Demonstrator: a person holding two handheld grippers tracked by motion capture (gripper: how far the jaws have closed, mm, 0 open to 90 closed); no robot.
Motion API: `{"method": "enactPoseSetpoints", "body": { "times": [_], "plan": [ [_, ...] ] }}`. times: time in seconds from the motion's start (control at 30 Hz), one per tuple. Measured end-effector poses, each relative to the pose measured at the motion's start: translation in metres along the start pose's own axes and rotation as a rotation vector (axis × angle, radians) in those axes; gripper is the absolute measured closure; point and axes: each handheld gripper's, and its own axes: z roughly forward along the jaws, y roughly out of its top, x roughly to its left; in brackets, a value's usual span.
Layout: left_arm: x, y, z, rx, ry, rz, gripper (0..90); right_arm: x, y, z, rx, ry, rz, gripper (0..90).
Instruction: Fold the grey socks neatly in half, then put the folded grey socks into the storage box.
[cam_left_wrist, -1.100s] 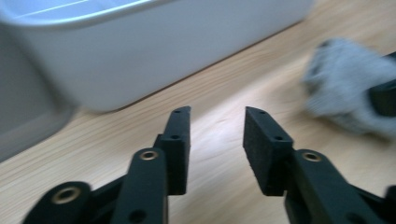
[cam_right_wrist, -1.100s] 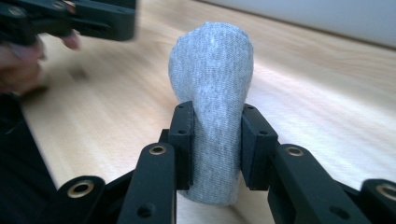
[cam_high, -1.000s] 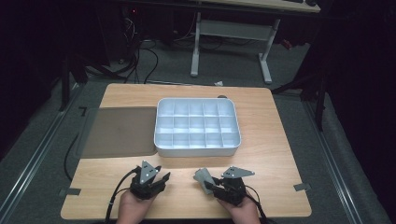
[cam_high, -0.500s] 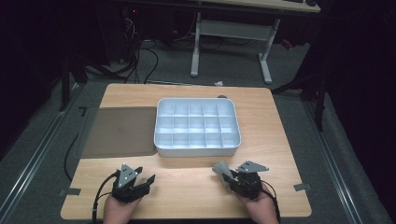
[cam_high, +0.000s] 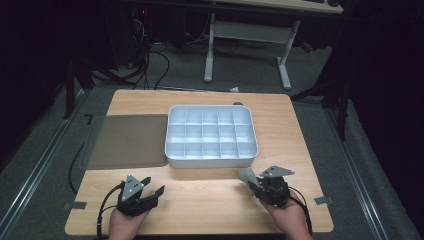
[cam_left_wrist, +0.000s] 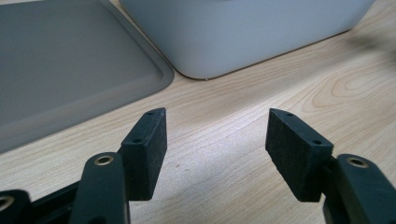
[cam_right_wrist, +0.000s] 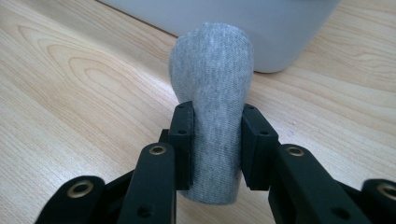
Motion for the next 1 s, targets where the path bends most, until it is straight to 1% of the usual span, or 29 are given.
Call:
{"method": "enactPoseSetpoints", "body": {
  "times": [0.07,0.23,0.37,0.57,0.63,0.7,0.73,0.77,0.9,1.0],
  "plan": [
    [0.001,0.0,-0.001,-0.004,-0.018,-0.015,40.1,-0.002,0.002,0.0,0.006,0.001,0.006,70.2],
    [0.0,0.0,-0.001,-0.011,-0.017,-0.011,39.9,-0.006,0.009,-0.003,0.017,0.017,0.03,70.2],
    [0.0,-0.001,0.001,-0.006,-0.018,-0.013,39.9,-0.01,0.016,-0.011,0.024,0.01,0.022,70.2],
    [0.002,0.0,0.0,-0.027,-0.016,-0.021,39.8,-0.017,0.029,-0.024,0.001,0.02,0.044,70.2],
    [0.002,-0.001,0.0,-0.025,-0.03,-0.02,39.4,-0.019,0.034,-0.027,-0.005,0.023,0.047,70.2],
    [0.002,-0.001,-0.001,-0.03,-0.034,-0.029,39.4,-0.02,0.039,-0.029,-0.008,0.027,0.055,70.2],
    [0.002,-0.001,-0.002,-0.035,-0.032,-0.026,39.5,-0.021,0.041,-0.029,-0.011,0.029,0.057,70.2],
    [0.001,-0.001,-0.003,-0.037,-0.029,-0.024,39.5,-0.023,0.045,-0.03,-0.012,0.032,0.068,70.2],
    [0.0,-0.001,-0.003,-0.036,-0.028,-0.018,39.5,-0.026,0.056,-0.031,-0.015,0.029,0.067,70.2],
    [0.0,-0.001,-0.004,-0.043,-0.032,-0.027,39.8,-0.028,0.066,-0.032,-0.017,0.024,0.07,70.2]
  ]
}}
